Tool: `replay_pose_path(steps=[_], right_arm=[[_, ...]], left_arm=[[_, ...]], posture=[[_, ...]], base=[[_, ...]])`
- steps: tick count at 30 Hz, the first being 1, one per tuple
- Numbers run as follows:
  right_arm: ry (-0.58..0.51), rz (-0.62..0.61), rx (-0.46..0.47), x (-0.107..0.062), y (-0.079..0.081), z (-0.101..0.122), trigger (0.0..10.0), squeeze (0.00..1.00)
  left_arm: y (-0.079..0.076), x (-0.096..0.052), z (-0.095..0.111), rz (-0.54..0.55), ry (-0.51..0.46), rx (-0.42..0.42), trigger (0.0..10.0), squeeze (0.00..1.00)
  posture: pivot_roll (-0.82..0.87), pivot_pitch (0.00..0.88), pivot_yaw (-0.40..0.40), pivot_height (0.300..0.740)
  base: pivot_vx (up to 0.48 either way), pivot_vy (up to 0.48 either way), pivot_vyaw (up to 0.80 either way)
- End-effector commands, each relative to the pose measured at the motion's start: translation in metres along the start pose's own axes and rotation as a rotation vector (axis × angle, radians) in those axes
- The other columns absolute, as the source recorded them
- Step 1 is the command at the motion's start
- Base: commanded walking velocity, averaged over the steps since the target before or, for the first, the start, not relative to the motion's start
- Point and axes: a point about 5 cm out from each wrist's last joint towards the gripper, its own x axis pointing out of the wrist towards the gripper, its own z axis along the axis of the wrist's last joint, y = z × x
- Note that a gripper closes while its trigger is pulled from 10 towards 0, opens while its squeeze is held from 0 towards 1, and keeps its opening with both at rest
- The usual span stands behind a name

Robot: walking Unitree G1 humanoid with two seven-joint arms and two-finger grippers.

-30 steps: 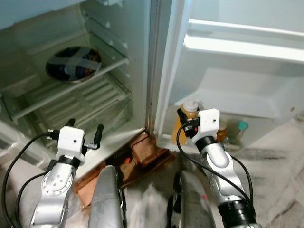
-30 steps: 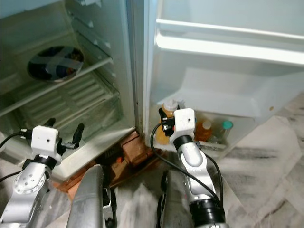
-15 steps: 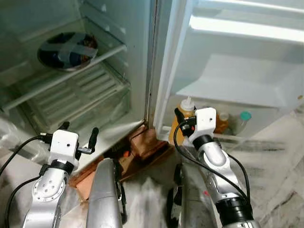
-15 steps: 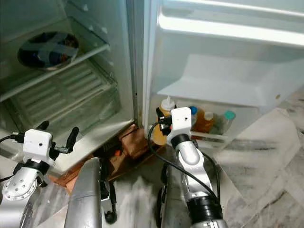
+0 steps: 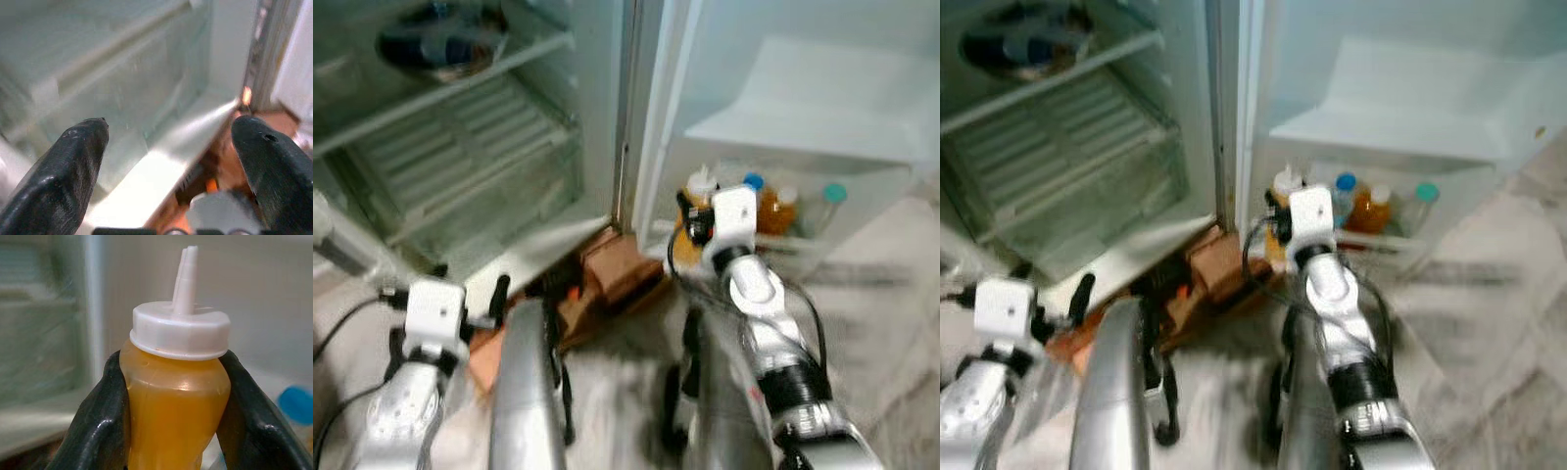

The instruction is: Restocking fridge

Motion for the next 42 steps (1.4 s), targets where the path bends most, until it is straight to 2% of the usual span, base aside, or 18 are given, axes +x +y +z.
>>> replay_pose_path(steps=[1,4,7,11,12,18,22,28,29,34,35,37,42], right_arm=[[0.004,-0.032,-0.021,0.001,-0.005,-0.003,10.0,0.0],[-0.012,-0.04,-0.03,0.009,-0.006,0.001,10.0,0.0],[-0.029,-0.071,-0.103,0.02,-0.01,0.004,10.0,0.0],[-0.04,-0.09,-0.156,0.028,-0.015,0.008,10.0,0.0],[-0.051,-0.103,-0.189,0.033,-0.018,0.013,10.0,0.0],[-0.118,-0.134,-0.247,0.049,-0.03,0.035,10.0,0.0],[-0.209,-0.171,-0.249,0.054,-0.036,0.054,10.0,0.0],[-0.284,-0.124,-0.296,0.054,-0.028,0.063,10.0,0.0],[-0.31,-0.087,-0.274,0.057,-0.022,0.068,10.0,0.0],[-0.348,-0.03,-0.26,0.062,-0.01,0.076,10.0,0.0],[-0.348,-0.03,-0.26,0.062,-0.01,0.076,10.0,0.0],[-0.305,0.045,-0.26,0.065,0.002,0.067,10.0,0.0],[-0.181,0.026,-0.24,0.064,-0.008,0.047,10.0,0.0]], left_arm=[[0.006,-0.002,0.002,0.004,0.003,0.011,10.0,0.0],[0.007,-0.004,0.003,0.005,0.005,0.012,10.0,0.0],[0.007,-0.008,0.006,0.004,0.014,0.012,10.0,0.0],[0.006,-0.012,0.006,0.004,0.021,0.013,10.0,0.0],[0.006,-0.016,0.007,0.005,0.026,0.013,10.0,0.0],[0.008,-0.024,0.006,0.007,0.042,0.023,10.0,0.0],[0.01,-0.027,0.007,0.007,0.051,0.028,10.0,0.0],[0.009,-0.028,0.009,-0.008,0.054,0.036,10.0,0.0],[0.01,-0.028,0.009,-0.011,0.056,0.037,10.0,0.0],[0.01,-0.03,0.009,-0.014,0.059,0.042,10.0,0.0],[0.01,-0.03,0.009,-0.014,0.059,0.042,10.0,0.0],[0.01,-0.036,0.009,-0.018,0.07,0.057,10.0,0.0],[0.01,-0.046,0.012,-0.014,0.077,0.08,10.0,0.0]], posture=[[0.18,0.278,-0.032,0.516],[0.19,0.291,-0.032,0.516],[0.21,0.314,-0.035,0.516],[0.22,0.329,-0.038,0.516],[0.23,0.336,-0.038,0.516],[0.25,0.354,-0.03,0.516],[0.26,0.36,-0.024,0.516],[0.26,0.374,-0.01,0.516],[0.26,0.376,-0.009,0.516],[0.27,0.382,-0.003,0.516],[0.27,0.382,-0.003,0.516],[0.29,0.389,0.001,0.516],[0.34,0.408,0.002,0.516]], base=[[0.0,0.0,0.0],[0.0,0.0,0.0],[0.0,0.0,0.0],[0.0,0.0,0.0],[0.0,0.0,0.0],[0.0,0.0,0.0],[0.0,0.0,0.0],[0.0,0.0,0.0],[0.0,0.0,0.0],[0.0,0.0,0.0],[0.0,0.0,0.0],[0.0,0.0,0.0],[0.0,0.0,0.0]])
